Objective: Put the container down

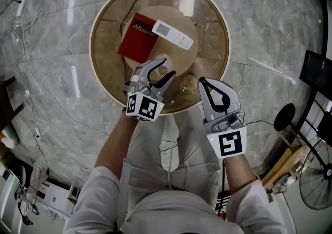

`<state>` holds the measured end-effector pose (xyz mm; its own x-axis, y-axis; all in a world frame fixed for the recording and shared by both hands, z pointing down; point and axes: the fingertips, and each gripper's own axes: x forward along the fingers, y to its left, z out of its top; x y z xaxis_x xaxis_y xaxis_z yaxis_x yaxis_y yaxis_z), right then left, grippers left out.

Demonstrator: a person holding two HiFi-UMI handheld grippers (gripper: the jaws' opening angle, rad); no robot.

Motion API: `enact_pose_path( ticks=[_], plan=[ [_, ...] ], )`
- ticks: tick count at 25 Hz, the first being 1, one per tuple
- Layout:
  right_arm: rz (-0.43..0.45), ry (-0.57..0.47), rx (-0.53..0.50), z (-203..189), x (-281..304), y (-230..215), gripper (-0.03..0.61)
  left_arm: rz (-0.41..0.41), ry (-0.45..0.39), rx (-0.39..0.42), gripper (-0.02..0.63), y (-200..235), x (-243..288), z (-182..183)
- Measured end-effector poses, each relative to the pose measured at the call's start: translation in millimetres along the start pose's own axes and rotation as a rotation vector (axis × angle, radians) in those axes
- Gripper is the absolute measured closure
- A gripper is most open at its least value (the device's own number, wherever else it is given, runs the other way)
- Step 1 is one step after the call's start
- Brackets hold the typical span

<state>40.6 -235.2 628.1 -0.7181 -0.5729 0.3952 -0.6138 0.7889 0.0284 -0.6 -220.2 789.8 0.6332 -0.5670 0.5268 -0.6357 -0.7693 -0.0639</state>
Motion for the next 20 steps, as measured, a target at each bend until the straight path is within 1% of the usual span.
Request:
enact_pose_path(
  ticks=[3, 5, 6, 7, 8, 9, 12, 15, 18, 20],
  plan=[
    [-0.014, -0.007, 0.002, 8, -2, 0, 0.574, 0.069, -0.041, -0.056, 0.392, 15, -32, 16],
    [-0.021, -0.012, 0.005, 14, -5, 2, 0.574, 0.116, -0.070, -0.095, 0.451, 25, -59, 28],
    [-0.025, -0.014, 0.007, 18, -7, 3, 0.574, 0.136, -0.083, -0.108, 0.516, 29, -74, 35],
    [-0.028, -0.014, 0.007, 21, -9, 5, 0.574, 0.151, -0.091, -0.110, 0.562, 33, -87, 42],
    [-0.030, -0.014, 0.007, 23, -10, 6, 0.574, 0.161, -0.092, -0.103, 0.595, 37, -100, 50],
    [-0.031, -0.013, 0.007, 25, -12, 7, 0.574, 0.169, -0.091, -0.097, 0.606, 41, -111, 56],
    [-0.036, -0.013, 0.008, 31, -17, 10, 0.574, 0.185, -0.098, -0.111, 0.607, 45, -137, 72],
    [-0.040, -0.017, 0.006, 35, -21, 13, 0.574, 0.191, -0.124, -0.120, 0.607, 47, -154, 90],
    [-0.048, -0.014, 0.005, 37, -24, 16, 0.574, 0.200, -0.159, -0.094, 0.607, 51, -163, 108],
    [-0.057, -0.012, 0.010, 39, -26, 17, 0.574, 0.200, -0.163, -0.079, 0.607, 52, -166, 114]
  ],
)
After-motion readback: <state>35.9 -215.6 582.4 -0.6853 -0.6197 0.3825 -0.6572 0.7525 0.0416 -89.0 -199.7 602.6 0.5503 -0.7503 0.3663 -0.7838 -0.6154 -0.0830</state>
